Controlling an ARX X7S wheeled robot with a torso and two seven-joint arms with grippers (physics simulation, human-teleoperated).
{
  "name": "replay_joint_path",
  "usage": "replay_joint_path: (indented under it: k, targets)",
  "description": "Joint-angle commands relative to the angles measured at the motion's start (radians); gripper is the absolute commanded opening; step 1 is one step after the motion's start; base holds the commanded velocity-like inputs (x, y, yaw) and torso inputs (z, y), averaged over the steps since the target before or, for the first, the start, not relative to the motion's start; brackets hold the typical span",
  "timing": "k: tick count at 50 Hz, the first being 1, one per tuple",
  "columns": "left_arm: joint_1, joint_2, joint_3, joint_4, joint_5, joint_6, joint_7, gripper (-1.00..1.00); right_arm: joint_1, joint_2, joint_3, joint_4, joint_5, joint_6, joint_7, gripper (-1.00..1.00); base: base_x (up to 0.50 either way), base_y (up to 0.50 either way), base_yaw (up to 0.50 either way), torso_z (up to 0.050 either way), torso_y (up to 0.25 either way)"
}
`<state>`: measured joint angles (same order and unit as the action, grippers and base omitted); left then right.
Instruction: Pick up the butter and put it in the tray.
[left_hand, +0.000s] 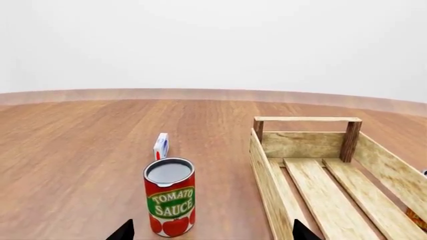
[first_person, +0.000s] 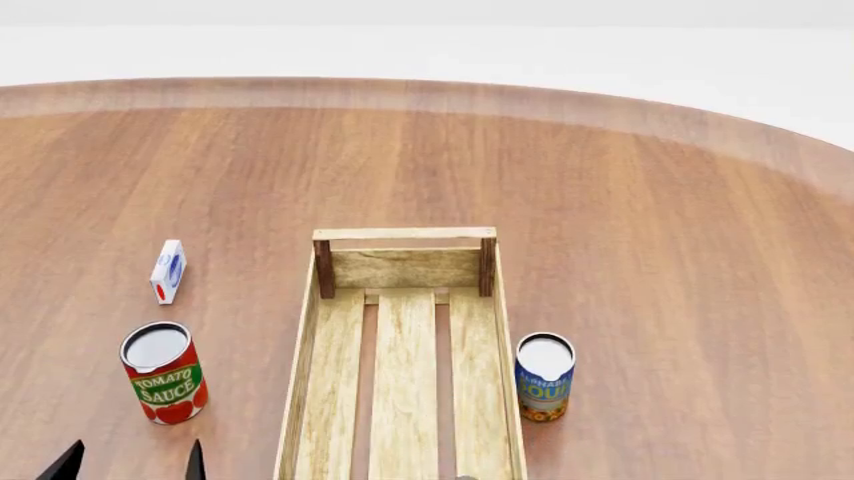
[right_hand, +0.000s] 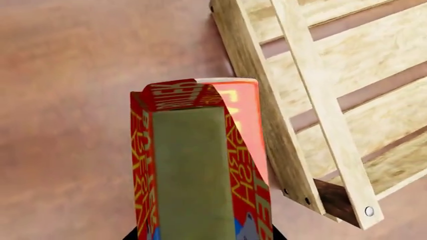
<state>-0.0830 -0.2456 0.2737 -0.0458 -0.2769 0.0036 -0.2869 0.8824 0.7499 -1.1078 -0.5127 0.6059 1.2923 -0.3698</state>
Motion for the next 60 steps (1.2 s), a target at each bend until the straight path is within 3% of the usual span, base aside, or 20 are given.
replay_joint_path:
  k: [1, 24, 29, 48, 54, 60]
  targets:
    - [-0.005, -0.001, 0.004, -0.007, -0.003, 0.001, -0.003, 1.0, 0.053, 0.021, 0.093, -0.127, 0.055, 0.109, 0.02, -1.0, 0.0, 0.0, 0.0, 0.0, 0.0]
    - [0.002, -0.008, 0.009, -0.003, -0.01, 0.011, -0.009, 1.0, 0.057, 0.027, 0.192, -0.135, 0.121, 0.142, 0.056, -1.0, 0.0, 0.0, 0.0, 0.0, 0.0]
    - [0.001, -0.009, 0.011, -0.002, -0.012, 0.011, -0.011, 1.0, 0.069, 0.017, 0.314, -0.015, 0.139, 0.11, 0.059, -1.0, 0.0, 0.0, 0.0, 0.0, 0.0]
    - [-0.011, -0.012, 0.019, -0.007, -0.018, 0.005, -0.016, 1.0, 0.101, 0.007, 0.41, 0.135, 0.155, 0.071, 0.049, -1.0, 0.0, 0.0, 0.0, 0.0, 0.001]
    - [-0.012, -0.014, 0.021, -0.004, -0.019, 0.002, -0.019, 1.0, 0.098, -0.134, 0.591, 0.319, 0.135, 0.084, 0.217, -1.0, 0.0, 0.0, 0.0, 0.0, 0.0]
    - [-0.016, -0.017, 0.02, -0.002, -0.024, -0.002, -0.022, 1.0, 0.096, -0.244, 0.648, 0.452, 0.081, 0.011, 0.308, -1.0, 0.0, 0.0, 0.0, 0.0, 0.002]
